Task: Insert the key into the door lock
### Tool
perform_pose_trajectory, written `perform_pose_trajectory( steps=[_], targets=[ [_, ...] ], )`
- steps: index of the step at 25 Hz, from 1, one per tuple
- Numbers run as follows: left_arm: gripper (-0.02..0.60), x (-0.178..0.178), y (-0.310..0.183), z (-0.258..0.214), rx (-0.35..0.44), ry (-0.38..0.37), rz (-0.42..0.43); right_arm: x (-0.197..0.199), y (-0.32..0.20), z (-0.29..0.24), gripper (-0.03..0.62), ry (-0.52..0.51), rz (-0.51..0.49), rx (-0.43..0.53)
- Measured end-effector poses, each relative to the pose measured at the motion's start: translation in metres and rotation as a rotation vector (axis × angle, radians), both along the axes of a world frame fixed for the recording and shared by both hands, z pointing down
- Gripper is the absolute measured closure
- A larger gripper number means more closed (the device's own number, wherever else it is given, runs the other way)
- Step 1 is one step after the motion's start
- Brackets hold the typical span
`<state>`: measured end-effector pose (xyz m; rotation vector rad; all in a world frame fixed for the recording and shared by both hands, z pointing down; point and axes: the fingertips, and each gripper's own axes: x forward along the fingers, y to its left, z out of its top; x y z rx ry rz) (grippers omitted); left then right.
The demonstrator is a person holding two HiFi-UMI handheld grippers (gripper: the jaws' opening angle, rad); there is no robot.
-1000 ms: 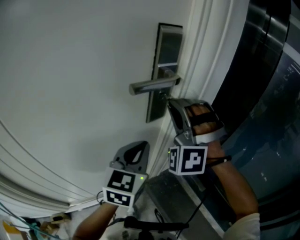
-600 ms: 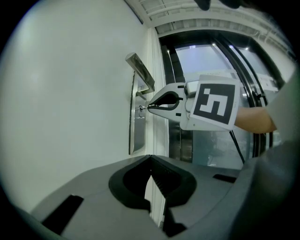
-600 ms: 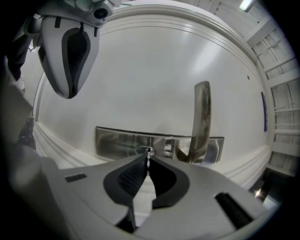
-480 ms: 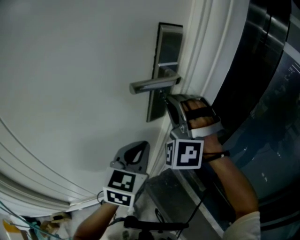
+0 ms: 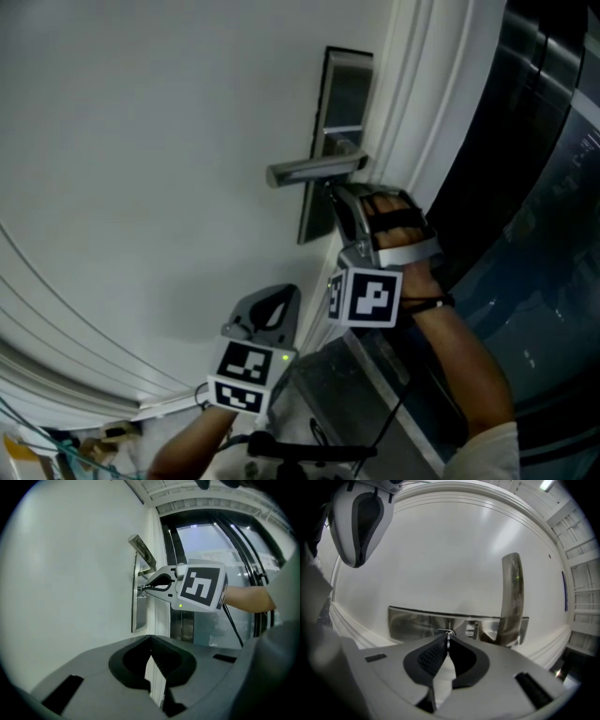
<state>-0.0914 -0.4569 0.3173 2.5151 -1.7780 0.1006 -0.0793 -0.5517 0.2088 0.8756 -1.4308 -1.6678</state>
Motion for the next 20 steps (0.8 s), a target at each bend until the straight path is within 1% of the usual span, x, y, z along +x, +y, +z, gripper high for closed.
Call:
perform_pose_trajectory(
  steps=[7,13,16,20],
  targets=[
    [0.569,-0.003,0.003,0.002,-0.004,0.006,-0.011,-0.001,-0.003,-0.001,0.572,-0.011,0.006,0.011],
    [0.569,0.001,0.007,0.002,-0.003,0.008,-0.01,-0.002,-0.002,0.003,0.572,-0.059,-0.004,-0.011],
    [0.569,0.002,0.009,0.002,-0.004,0.012,-0.016,-0.001,0.0,0.008,0.519,-0.084,-0.006,-0.048],
    [0.57,0.007,0.016,0.002,-0.004,0.019,-0.019,0.001,0.011,0.005,0.516,-0.136,-0.032,-0.052]
  ],
)
